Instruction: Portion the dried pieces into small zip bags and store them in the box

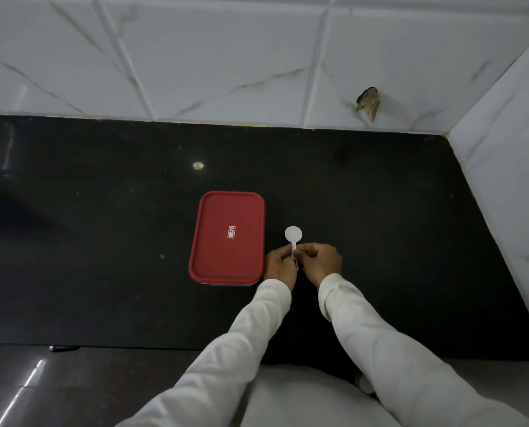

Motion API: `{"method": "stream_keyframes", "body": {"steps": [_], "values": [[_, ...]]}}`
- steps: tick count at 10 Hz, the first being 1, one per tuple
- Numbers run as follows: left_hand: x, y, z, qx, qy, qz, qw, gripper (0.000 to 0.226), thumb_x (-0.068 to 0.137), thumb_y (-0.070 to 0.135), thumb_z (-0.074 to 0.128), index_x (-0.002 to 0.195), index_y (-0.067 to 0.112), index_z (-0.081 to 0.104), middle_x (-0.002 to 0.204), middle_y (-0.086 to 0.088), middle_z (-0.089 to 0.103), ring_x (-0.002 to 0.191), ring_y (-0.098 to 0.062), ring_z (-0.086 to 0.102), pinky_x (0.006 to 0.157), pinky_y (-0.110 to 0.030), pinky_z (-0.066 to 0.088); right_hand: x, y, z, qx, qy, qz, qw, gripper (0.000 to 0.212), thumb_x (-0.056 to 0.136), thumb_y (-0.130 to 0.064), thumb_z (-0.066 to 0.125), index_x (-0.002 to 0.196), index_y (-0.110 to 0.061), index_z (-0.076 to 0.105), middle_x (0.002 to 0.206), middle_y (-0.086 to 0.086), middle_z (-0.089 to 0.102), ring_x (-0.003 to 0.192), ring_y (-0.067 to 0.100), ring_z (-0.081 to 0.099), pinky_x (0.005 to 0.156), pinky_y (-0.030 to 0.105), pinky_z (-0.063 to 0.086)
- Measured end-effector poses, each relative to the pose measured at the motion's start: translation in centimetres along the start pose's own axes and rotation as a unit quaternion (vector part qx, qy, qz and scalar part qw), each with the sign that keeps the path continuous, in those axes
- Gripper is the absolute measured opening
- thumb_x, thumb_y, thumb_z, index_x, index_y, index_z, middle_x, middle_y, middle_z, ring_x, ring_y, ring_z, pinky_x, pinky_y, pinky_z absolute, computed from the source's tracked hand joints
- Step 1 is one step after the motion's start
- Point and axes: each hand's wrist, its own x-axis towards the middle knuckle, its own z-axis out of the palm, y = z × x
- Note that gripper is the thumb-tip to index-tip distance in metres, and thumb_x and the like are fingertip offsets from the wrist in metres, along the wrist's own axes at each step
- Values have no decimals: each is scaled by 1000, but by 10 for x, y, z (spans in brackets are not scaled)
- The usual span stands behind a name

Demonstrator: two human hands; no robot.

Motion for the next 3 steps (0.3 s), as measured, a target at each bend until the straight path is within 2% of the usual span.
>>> {"method": "stream_keyframes", "body": {"steps": [1,2,3], "values": [[-2,2,2,5,10,10,1000,40,99,-2,40,127,9,65,102,8,64,105,-14,59,81,-15,41,2,3,-2,4,0,-10,1000,12,85,-21,71,95,-23,77,87,-7,75,82,11,70,87,31,56],[-8,0,5,85,35,51,994,38,101,6,44,137,11,56,132,0,59,126,-17,54,97,-22,39,-1,2,-7,-11,16,-24,1000,12,89,-23,65,94,-21,76,89,-5,74,84,12,69,83,29,55],[-11,-7,12,230,36,163,959,50,104,15,43,153,11,35,158,-6,35,148,-21,29,119,-27,24,-6,1,-17,-117,84,-107,984,17,96,-28,55,105,-21,67,105,0,67,99,17,63,79,24,47]]}}
